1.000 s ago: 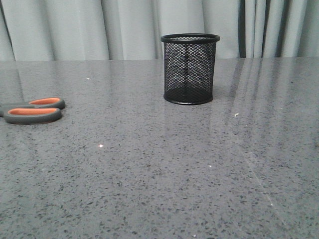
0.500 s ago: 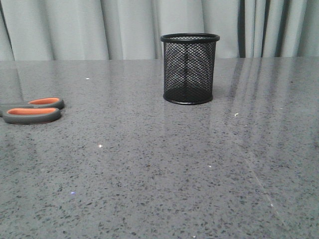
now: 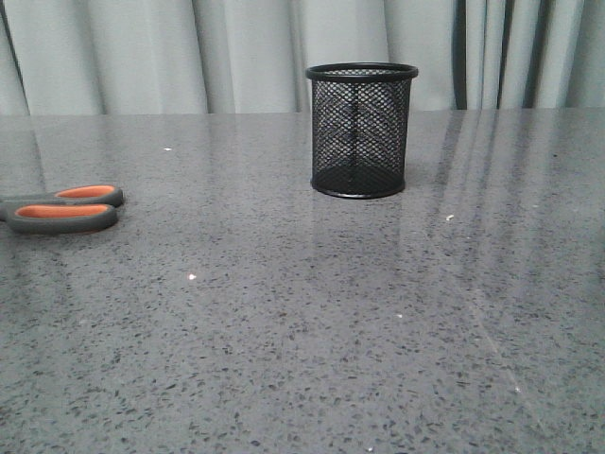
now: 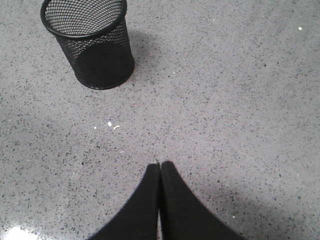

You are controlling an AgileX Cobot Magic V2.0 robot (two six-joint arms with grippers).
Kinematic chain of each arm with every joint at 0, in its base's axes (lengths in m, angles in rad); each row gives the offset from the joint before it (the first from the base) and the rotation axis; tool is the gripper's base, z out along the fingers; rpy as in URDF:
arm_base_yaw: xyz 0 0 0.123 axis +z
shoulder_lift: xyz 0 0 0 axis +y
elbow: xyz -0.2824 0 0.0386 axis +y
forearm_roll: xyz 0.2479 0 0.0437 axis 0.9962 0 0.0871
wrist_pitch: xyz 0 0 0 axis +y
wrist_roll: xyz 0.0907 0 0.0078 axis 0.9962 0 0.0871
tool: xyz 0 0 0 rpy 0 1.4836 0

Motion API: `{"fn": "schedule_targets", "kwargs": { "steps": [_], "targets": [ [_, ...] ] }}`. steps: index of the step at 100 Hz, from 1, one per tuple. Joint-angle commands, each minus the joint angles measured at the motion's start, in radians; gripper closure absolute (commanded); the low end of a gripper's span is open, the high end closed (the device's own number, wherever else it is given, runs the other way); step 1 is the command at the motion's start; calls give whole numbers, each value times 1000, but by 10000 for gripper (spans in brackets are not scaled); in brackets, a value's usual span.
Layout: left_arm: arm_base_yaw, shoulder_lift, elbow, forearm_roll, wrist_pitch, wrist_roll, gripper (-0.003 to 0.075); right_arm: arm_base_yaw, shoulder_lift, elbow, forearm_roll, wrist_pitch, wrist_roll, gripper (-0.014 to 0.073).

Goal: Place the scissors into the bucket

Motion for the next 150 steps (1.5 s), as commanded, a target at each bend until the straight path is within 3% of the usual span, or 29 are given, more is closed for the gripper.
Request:
{"fn": "schedule_targets", "kwargs": {
  "steps": [1,12,27,50,73,90,113,150],
  "targets": [
    [-10,9,-48,-28,5,-13,739,6,-1,-35,3,-54,-10,649],
    [-10,20,-61,17,47,91,739,26,-1,-35,3,-54,-10,649],
    [-10,41,-75,13,138,451,738,32,-1,-35,3,-60,-10,649],
    [-10,94,-75,106,137,678,739,32,-1,-35,3,-60,-10,649],
    [-10,150,-75,93,86,728,738,32,-1,-35,3,-64,-10,649],
    [0,224,-75,36,64,862,719,32,-1,-35,1,-72,-10,649],
    [183,309,-118,-223,63,984,719,32,-1,-35,1,-70,-10,649],
    [230,351,-193,-190,86,1086,719,32,-1,-35,1,-75,-10,649]
  ]
}}
